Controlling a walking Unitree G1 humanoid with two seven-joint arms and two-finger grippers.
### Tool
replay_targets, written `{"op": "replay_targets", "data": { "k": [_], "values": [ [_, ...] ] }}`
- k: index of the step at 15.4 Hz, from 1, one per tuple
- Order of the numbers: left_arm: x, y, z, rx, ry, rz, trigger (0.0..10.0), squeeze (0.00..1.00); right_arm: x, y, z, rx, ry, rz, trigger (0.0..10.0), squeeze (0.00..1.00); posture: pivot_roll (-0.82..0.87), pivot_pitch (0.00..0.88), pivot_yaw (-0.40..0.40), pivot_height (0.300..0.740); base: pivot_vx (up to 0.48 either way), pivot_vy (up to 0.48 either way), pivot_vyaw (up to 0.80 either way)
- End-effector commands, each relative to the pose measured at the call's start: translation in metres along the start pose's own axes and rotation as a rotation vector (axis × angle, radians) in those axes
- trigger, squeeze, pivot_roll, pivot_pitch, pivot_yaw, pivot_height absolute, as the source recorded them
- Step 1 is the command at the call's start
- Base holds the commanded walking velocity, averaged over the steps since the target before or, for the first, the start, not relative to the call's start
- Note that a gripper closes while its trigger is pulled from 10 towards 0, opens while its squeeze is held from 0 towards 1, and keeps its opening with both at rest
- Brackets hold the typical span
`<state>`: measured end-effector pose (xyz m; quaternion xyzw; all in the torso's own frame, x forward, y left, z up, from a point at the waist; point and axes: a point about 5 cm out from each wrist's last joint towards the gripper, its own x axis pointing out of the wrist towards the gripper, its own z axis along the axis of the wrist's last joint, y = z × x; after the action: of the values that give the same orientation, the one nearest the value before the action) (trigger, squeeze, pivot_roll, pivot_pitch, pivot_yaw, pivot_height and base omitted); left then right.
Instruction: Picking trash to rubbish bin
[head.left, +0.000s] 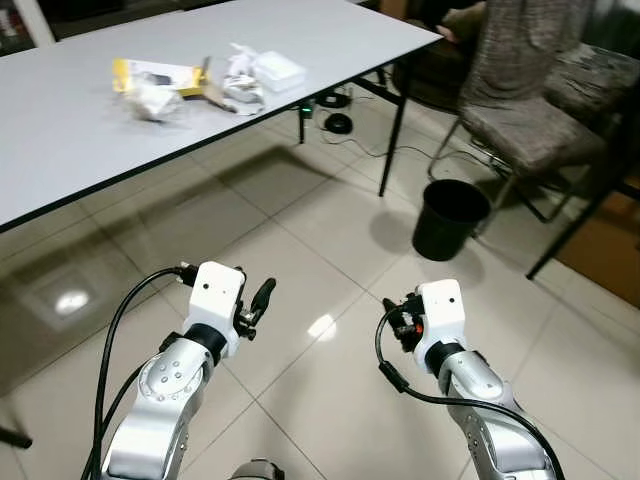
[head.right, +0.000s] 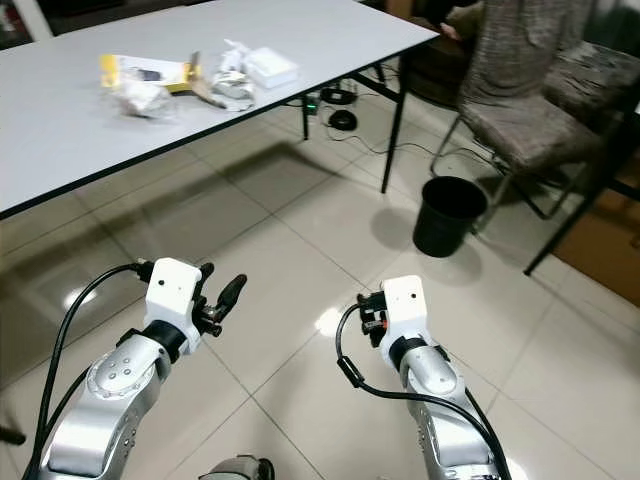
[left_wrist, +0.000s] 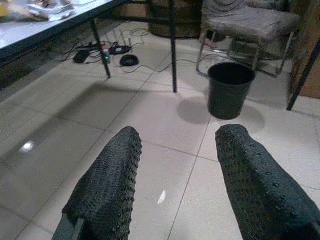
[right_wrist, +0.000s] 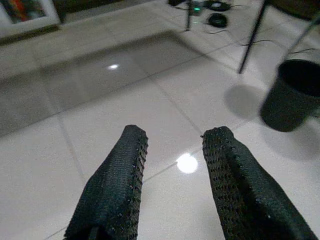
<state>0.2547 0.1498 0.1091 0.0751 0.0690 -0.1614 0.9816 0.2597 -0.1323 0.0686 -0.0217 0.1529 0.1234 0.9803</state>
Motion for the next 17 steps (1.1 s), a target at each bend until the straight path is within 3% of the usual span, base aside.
{"op": "replay_targets", "data": {
  "k": [1,6,12,17],
  "values": [
    [0.001,0.003,-0.001,-0.01,0.003,0.02,10.0,0.0,0.0,-0.004,0.01,-0.047,-0.042,-0.038,10.0,0.0,-0.04,0.054,-0.019,0.74,0.0,0.0,0.0],
    [-0.001,0.005,0.001,-0.016,-0.008,0.04,10.0,0.0,0.002,0.002,0.009,-0.036,-0.037,0.038,10.0,0.0,-0.03,0.053,-0.038,0.74,0.232,0.0,0.0],
    [-0.002,0.011,0.013,-0.015,-0.05,0.056,10.0,0.0,0.009,0.014,0.034,-0.06,-0.122,0.112,10.0,0.0,-0.02,0.048,-0.038,0.74,0.326,0.0,0.8],
    [-0.004,0.03,0.03,0.023,-0.092,0.114,10.0,0.0,0.012,0.023,0.049,-0.075,-0.164,0.185,10.0,0.0,-0.01,0.046,-0.05,0.74,0.329,0.0,0.8]
  ]
}}
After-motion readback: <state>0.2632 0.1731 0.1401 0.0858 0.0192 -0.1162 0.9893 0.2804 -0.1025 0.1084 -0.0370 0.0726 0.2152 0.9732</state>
